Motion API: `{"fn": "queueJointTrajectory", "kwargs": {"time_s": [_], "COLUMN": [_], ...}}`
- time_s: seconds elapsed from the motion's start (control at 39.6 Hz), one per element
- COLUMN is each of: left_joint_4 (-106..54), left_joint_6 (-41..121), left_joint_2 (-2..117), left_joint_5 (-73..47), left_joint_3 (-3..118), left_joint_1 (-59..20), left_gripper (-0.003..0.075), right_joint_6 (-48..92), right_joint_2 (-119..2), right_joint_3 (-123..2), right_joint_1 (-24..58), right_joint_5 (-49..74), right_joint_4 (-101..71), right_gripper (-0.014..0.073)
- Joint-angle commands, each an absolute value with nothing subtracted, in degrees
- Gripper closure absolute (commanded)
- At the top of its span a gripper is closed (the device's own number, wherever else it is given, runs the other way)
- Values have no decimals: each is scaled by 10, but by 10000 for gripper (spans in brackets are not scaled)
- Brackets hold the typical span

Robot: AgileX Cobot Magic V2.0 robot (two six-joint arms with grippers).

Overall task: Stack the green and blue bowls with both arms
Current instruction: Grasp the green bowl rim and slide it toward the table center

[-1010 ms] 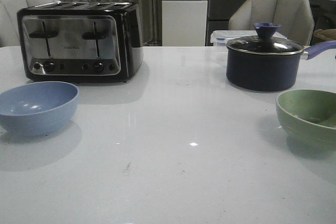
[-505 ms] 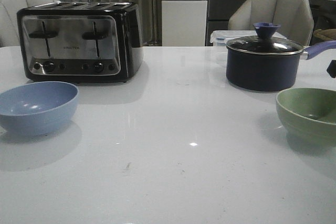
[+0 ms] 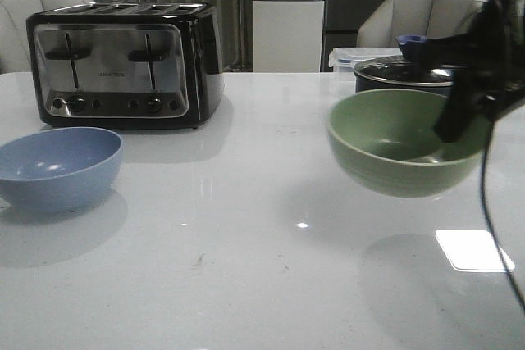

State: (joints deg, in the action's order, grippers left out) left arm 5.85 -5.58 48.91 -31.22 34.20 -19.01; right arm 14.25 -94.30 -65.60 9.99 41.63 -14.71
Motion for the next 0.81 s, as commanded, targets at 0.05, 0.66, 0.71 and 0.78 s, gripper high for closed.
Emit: {"fn": "queueJointTrajectory", "kwargs": {"time_s": [0.05,0.66,0.71,0.78], "left_joint_4": [61,61,61,61], "left_joint_6": [-58,-58,-58,-58], "left_joint_2": [487,487,487,487], "left_joint_5": [-273,-272,-271,-267], "left_joint_3": [359,359,359,359], "left_joint_1": [-196,-196,-196,-196], "left_gripper": [158,158,158,158], "right_joint_6": [146,141,141,141], "right_joint_2": [-962,-1104,-1104,-1103], "right_joint_3": [-721,-829,-829,-830], "right_joint_1": [176,255,255,254], "right_joint_5": [410,430,429,427], "right_joint_4": [-165,-193,-192,-192], "right_gripper": [519,391,295,174]}}
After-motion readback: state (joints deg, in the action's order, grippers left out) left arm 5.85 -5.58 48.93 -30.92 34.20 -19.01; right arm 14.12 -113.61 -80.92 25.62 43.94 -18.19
